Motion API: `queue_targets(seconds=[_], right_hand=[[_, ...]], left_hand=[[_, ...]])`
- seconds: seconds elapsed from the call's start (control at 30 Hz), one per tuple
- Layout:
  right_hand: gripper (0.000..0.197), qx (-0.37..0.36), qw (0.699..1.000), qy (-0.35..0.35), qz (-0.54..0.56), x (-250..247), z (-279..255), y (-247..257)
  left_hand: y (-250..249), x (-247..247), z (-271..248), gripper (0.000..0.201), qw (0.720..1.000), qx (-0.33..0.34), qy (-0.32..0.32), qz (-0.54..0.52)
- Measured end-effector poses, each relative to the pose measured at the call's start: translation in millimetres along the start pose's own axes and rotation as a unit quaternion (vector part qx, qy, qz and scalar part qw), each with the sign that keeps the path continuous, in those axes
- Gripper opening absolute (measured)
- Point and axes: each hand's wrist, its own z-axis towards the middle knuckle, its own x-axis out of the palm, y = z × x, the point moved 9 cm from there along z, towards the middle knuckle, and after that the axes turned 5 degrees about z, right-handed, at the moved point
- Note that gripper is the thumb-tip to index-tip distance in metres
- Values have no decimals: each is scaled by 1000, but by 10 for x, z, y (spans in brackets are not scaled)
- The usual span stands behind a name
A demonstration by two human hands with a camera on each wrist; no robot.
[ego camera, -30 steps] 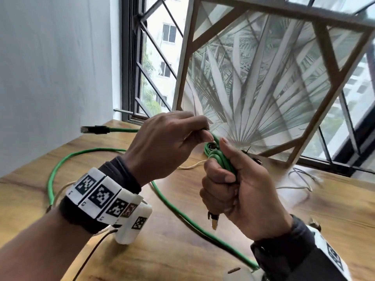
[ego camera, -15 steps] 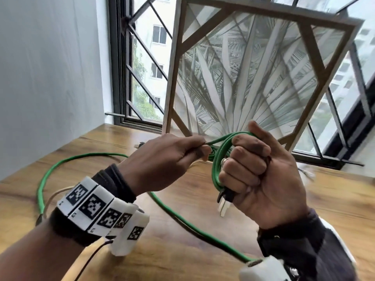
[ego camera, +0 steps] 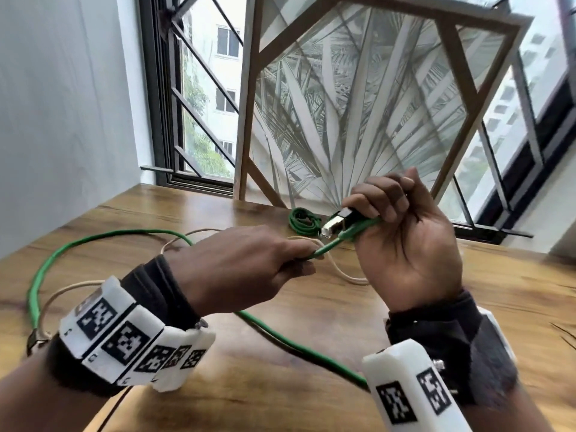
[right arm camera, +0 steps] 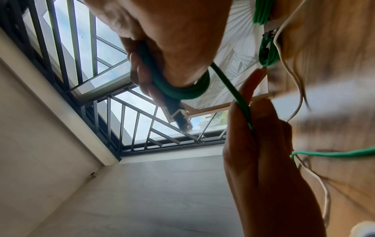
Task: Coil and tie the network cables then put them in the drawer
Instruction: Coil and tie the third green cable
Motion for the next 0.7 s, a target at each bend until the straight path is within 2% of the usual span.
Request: queue_targets(seconds=[0.13,0.23,0.37,0.5,0.63,0.7], right_hand=[[35,-51,997,-16,-47,-63,34,62],[35,-74,987,-24,-141,-58,54,85],[34,-53,978,-30,-198,-101,79,42],[35,-42,973,-34,-223,-123,86,46],[34,-68,959,-60,-268,-153,89,170],[34,-70,951,-73,-291,-180,87,176]], left_hand=[[-127,36,-11,31,998,28,9,50],[-235,21,-33,35,996,64,-3,55],[-174,-56,-38,33,993,74,-42,87],[-48,-90,-21,34,995,61,-42,65],[-96,-294,-40,24,987,72,-105,95],[-128,-380,-61,27,981,84,-130,116]])
